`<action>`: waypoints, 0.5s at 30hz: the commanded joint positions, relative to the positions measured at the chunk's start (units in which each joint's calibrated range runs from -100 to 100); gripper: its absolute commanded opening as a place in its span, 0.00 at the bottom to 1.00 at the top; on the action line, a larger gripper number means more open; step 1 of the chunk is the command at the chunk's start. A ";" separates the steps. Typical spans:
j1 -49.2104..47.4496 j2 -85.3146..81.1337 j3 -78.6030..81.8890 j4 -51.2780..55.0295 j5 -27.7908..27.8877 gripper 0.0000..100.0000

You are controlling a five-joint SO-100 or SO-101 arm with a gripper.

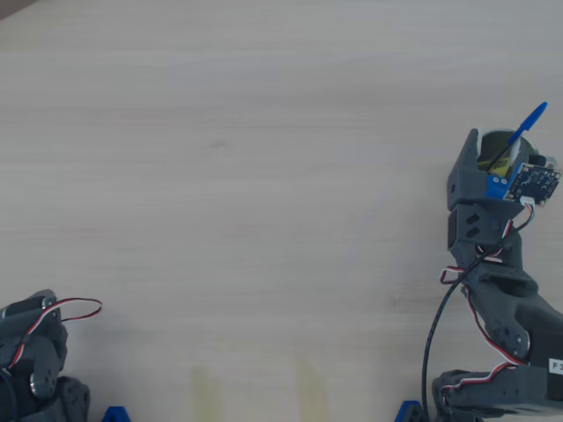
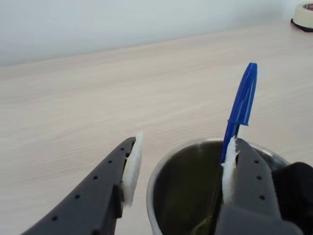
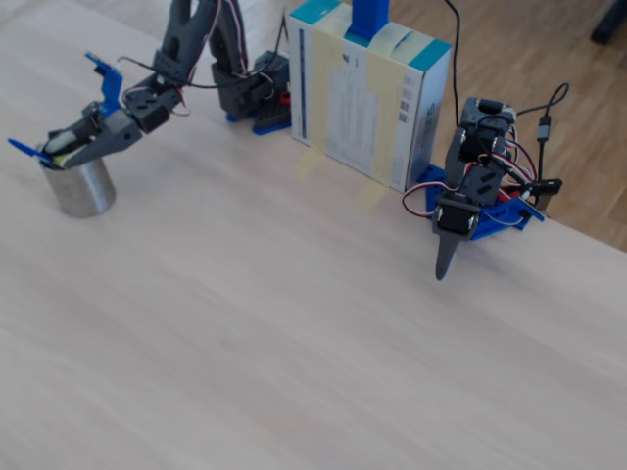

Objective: Grab the blue pen and put it in the silver cup.

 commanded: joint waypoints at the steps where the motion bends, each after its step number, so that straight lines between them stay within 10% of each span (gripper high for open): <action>1: -1.09 -3.70 -0.85 -0.46 1.42 0.27; 15: -2.57 -16.92 -0.66 11.21 3.03 0.27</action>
